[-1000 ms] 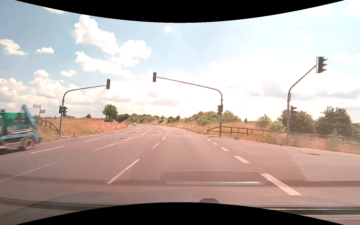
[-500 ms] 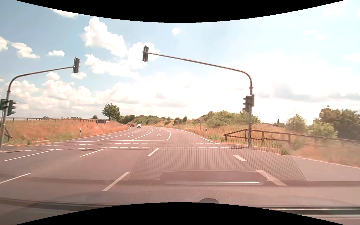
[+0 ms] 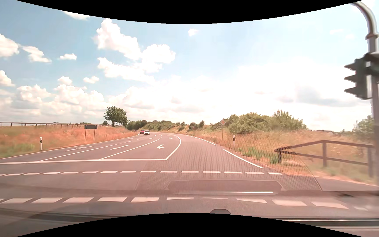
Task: Follow the waypoints while adhering to traffic rules and regulations
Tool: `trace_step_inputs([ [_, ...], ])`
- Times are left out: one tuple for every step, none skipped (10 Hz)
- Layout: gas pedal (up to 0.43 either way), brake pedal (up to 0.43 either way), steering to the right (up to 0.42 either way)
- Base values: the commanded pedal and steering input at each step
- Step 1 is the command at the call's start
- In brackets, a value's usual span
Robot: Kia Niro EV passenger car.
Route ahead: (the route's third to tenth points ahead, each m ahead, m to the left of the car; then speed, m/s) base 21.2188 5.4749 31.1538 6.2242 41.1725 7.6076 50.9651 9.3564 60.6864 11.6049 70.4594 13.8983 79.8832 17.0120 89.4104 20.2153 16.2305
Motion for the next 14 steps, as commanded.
trace_step_inputs([
  [0.118, 0.0, -0.02],
  [0.118, 0.0, -0.02],
  [0.118, 0.0, -0.02],
  [0.118, 0.0, -0.02],
  [0.118, 0.0, -0.02],
  [0.118, 0.0, -0.021],
  [0.118, 0.0, -0.021],
  [0.118, 0.0, -0.021],
  [0.118, 0.0, -0.021],
  [0.118, 0.0, -0.021],
  [0.118, 0.0, -0.022],
  [0.118, 0.0, -0.022],
  [0.118, 0.0, -0.023],
  [0.118, 0.0, -0.023],
])
